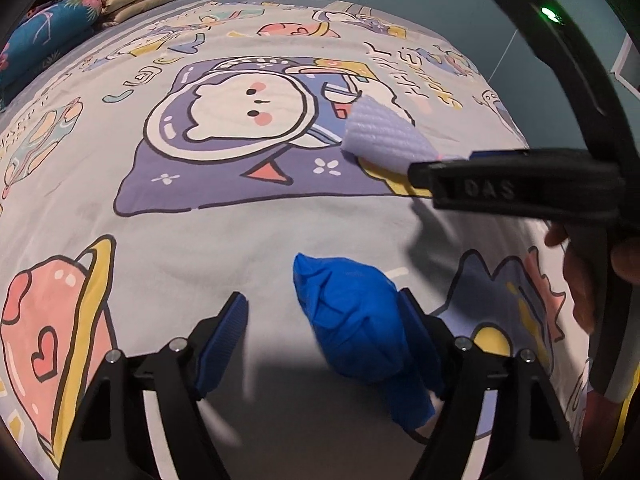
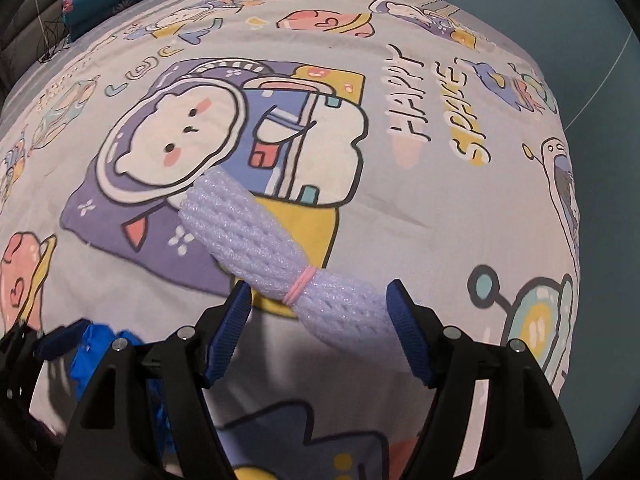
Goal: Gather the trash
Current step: 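Grasp the blue plastic bag with the left tool while the right tool grasps the lavender foam mesh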
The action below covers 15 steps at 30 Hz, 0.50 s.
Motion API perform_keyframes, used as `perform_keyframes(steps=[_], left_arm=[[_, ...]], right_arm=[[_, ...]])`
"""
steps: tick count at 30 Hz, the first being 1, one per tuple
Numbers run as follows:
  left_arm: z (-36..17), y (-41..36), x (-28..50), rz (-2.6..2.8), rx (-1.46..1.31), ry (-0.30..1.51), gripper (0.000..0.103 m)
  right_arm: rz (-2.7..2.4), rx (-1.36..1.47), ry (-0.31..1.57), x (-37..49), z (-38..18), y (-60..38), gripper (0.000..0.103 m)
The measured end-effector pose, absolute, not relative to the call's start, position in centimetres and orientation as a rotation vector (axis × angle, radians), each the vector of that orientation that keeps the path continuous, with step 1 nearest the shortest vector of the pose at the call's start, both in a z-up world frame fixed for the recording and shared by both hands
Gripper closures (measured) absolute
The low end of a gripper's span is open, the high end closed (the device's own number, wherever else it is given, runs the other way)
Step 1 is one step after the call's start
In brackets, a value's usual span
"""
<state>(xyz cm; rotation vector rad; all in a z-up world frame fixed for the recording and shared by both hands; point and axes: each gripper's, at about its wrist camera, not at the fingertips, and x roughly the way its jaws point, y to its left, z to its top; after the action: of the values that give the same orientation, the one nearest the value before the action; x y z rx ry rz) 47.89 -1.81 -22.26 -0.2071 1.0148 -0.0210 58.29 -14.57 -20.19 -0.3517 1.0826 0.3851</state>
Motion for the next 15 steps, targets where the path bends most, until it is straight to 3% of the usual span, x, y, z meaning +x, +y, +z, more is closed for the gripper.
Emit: perform_keyframes(steps=[3,5,7,11,15], left_arm=[[-22.2,-2.3,47.9,-0.033,-0.190,1.008,0.044],[-22.2,-2.6,47.8,-0.046,-0.179,1.003,0.060],[-22.1,-2.9,47.7,-0.054,-0.168,0.997,0.070],[-22.0,-2.9,47.5,-0.044,-0.167,0.985,0.077],[-21.3,-2.7,47.5,-0.088,-0.207,0.979,0.085]], right_arm=[[0.379,-0.370,1.076,58.7,-20.5,-14.1,0.038],[0.372,-0.379,1.067,58.8,-20.6,-14.0,0.042],[0.375,-0.376,1.072,59.0,-20.7,-14.0,0.046],[0.368,-0.383,1.072,59.0,-20.9,-13.9,0.060],[0.352,-0.340,1.068,59.1,-20.3,-14.1,0.067]])
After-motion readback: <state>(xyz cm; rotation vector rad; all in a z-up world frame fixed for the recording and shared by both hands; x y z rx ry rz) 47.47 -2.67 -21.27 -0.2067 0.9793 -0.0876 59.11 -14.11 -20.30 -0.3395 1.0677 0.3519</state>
